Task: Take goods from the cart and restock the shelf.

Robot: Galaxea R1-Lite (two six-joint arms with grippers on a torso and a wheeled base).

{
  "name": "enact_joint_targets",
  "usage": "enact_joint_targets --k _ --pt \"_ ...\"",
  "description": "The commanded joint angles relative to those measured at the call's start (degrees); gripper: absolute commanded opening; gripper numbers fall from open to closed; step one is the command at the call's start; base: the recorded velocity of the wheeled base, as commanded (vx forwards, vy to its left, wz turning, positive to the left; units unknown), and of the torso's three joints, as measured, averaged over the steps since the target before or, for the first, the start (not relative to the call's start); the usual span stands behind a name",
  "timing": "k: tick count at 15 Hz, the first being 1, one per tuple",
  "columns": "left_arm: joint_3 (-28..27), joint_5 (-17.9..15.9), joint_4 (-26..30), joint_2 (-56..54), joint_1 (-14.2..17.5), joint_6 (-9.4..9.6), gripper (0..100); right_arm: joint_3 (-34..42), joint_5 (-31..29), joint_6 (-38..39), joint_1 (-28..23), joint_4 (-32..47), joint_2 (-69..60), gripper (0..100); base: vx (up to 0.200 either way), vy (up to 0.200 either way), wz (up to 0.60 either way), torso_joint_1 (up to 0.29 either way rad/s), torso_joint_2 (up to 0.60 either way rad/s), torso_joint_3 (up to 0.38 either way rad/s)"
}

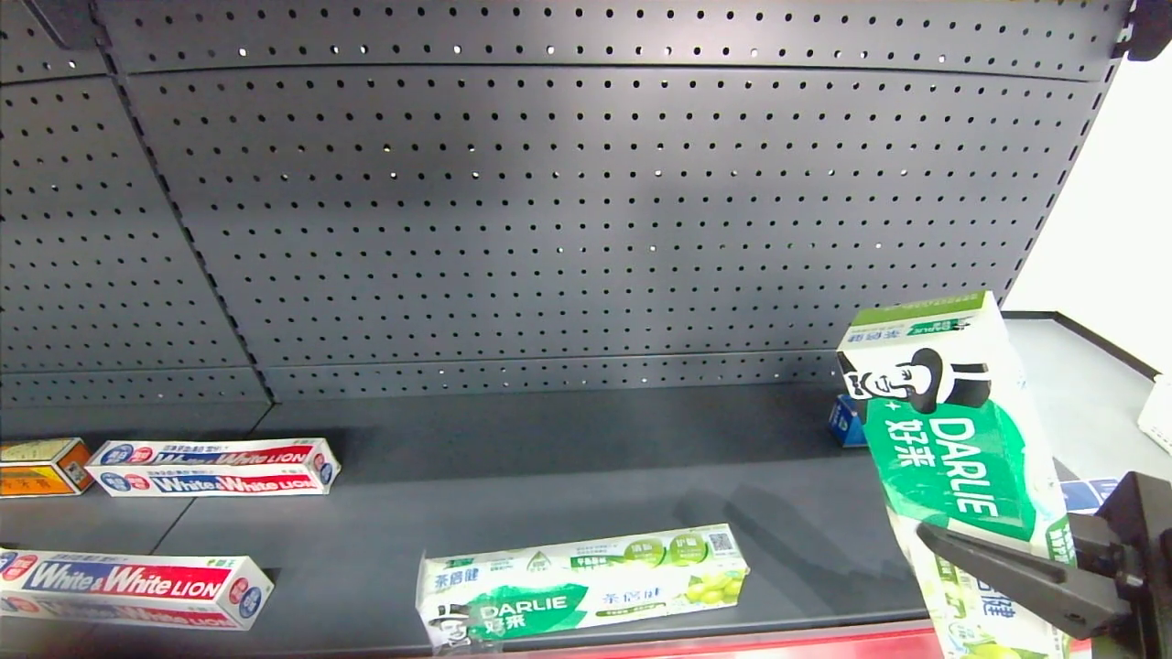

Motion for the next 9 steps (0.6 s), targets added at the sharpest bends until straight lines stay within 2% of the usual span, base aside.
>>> enact_joint_targets --k 1,2,3,4,5,6,7,8,9 --pt "0.35 -0.29 -1.43 -0.18 -0.07 -0.25 100 0.12 0.04 -0.1 0.09 -0.09 -0.02 0 0.0 0.0 0.0 0.0 0.0 0.0" --pt "0.44 -1.96 -1.69 -0.18 -0.07 0.28 100 0.2 0.04 -0.1 0.09 -0.09 -0.11 0 0.0 0.0 0.0 0.0 0.0 0.0" --pt "0.44 -6.53 -1.6 -0.18 -0.07 0.1 100 0.12 0.04 -0.1 0.09 -0.09 -0.37 0 0.0 0.0 0.0 0.0 0.0 0.0" --pt "0.35 -8.72 -1.51 -0.18 -0.07 0.1 100 0.03 0.04 -0.1 0.09 -0.09 -0.37 0 0.0 0.0 0.0 0.0 0.0 0.0" --pt "0.26 -11.45 -1.25 -0.18 -0.07 0.89 100 0.29 0.04 -0.02 0.09 -0.09 -0.55 0 0.0 0.0 0.0 0.0 0.0 0.0" --pt "-0.53 -11.54 1.74 -0.18 0.02 1.51 100 0.82 0.12 -0.02 0.09 0.0 -0.72 0 0.0 0.0 0.0 0.0 0.0 0.0" --pt "-1.06 -9.08 2.7 -0.18 0.11 1.07 100 1.08 0.12 -0.02 0.09 0.08 -0.63 0 0.0 0.0 0.0 0.0 0.0 0.0" --pt "-1.06 -3.01 2.53 -0.18 0.02 0.45 100 1.26 0.12 -0.02 0.09 0.08 -0.63 0 0.0 0.0 0.0 0.0 0.0 0.0" --pt "-0.79 -0.55 2.0 -0.18 0.02 0.36 100 1.26 0.12 -0.1 0.09 0.0 -0.63 0 0.0 0.0 0.0 0.0 0.0 0.0"
